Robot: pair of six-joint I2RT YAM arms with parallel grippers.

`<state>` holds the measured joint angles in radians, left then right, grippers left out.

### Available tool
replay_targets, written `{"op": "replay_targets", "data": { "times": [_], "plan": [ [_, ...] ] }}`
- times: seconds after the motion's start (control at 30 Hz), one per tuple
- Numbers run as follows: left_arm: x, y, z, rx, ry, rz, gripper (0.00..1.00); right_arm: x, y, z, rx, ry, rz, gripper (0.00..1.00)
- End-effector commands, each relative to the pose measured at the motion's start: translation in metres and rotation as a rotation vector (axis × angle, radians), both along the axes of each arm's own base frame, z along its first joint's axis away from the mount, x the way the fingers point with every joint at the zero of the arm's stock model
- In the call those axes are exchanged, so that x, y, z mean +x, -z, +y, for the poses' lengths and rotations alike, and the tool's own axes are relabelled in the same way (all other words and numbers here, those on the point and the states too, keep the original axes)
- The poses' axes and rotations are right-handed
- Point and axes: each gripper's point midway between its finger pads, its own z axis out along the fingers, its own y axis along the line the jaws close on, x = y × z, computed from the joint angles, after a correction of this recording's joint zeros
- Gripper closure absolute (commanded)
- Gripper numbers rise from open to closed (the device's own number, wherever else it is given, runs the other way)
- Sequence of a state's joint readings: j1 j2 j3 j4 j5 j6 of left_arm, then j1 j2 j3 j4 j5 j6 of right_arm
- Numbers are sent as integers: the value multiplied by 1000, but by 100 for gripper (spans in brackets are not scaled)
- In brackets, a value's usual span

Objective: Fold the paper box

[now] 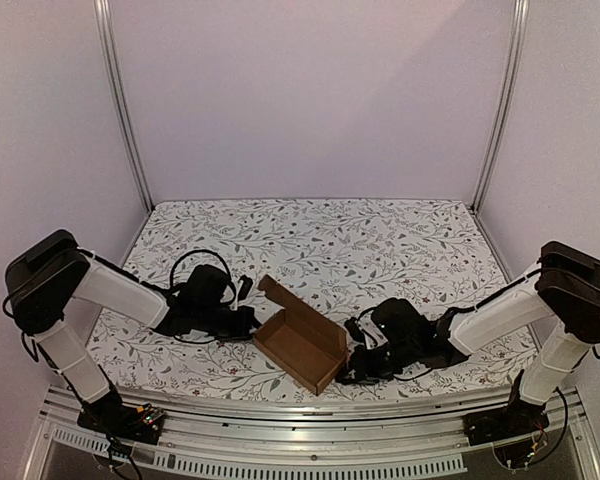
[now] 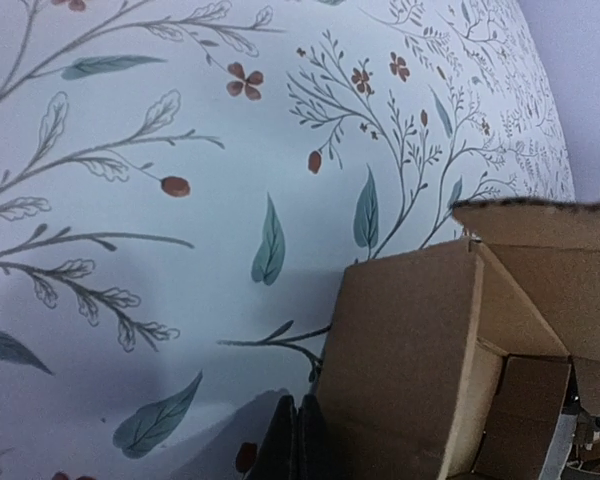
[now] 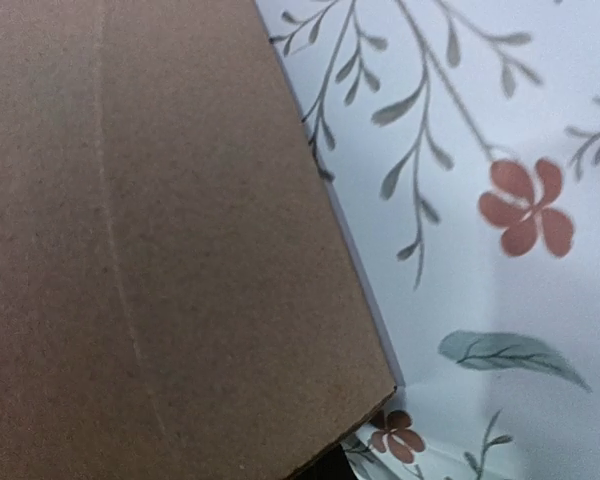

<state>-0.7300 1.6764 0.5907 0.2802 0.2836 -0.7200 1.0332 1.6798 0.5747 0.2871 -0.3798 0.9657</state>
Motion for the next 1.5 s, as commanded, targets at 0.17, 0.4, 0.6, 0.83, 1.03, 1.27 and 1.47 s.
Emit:
{"op": "replay_targets", "data": {
  "times": [0.17,0.4,0.6,0.83,1.03,1.27,1.47],
  "plan": [
    [-17,-17,-12,-63,1,3,100,71,-7,-1,0,170,-122,100],
    [-18,-15,-11,-52,-61,-5,100,107,8,-17,-36,207,-140,100],
    [-23,-12,-10,-25,-99,-20,100,124,25,-43,-91,207,-142,100],
    [-22,-7,11,87,-151,-44,100,123,30,-57,-158,186,-161,100],
    [-14,-16,38,218,-210,-105,100,119,26,-75,-243,183,-196,100],
    [-15,-28,60,316,-231,-136,100,123,-1,-106,-384,193,-295,96],
    [-14,-54,67,342,-202,-201,97,125,-52,-117,-397,157,-430,73]
  ]
}}
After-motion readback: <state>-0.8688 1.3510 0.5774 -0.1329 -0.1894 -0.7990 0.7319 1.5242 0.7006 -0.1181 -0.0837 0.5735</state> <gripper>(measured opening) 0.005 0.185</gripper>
